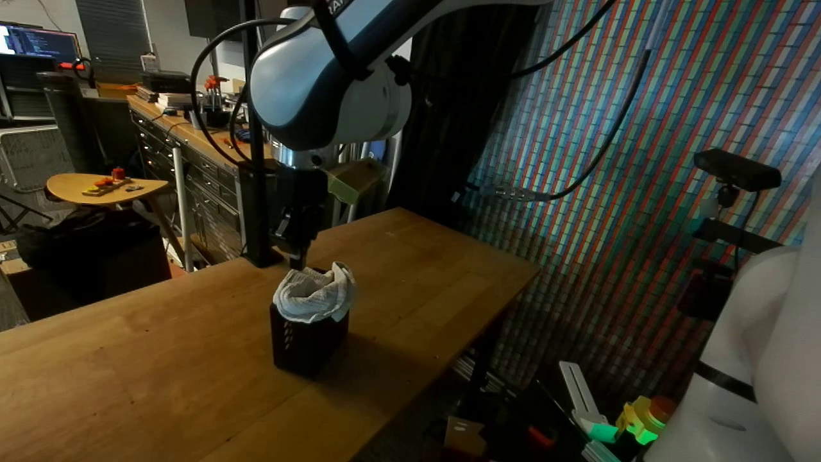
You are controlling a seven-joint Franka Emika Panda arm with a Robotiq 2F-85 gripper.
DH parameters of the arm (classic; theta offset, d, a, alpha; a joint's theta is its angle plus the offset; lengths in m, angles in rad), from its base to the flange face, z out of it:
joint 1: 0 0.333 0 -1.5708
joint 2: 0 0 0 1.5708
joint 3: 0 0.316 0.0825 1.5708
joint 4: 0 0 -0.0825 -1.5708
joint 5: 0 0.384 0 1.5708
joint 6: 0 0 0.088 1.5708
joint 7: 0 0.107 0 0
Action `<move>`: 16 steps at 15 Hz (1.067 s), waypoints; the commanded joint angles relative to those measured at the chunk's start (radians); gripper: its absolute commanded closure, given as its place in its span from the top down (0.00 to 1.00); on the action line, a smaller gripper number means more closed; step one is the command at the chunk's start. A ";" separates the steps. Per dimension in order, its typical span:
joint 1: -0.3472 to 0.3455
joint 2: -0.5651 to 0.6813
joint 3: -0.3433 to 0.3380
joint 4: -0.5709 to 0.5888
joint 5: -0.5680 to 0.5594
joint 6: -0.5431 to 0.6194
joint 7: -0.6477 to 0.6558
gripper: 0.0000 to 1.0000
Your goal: Put the towel in the box
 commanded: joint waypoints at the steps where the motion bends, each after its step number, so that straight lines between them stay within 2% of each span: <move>1: -0.016 -0.002 0.013 -0.015 0.022 0.050 -0.076 0.05; 11: -0.039 0.038 0.022 -0.065 0.081 0.105 -0.184 0.05; 16: -0.054 0.082 0.049 -0.069 0.176 0.126 -0.253 0.05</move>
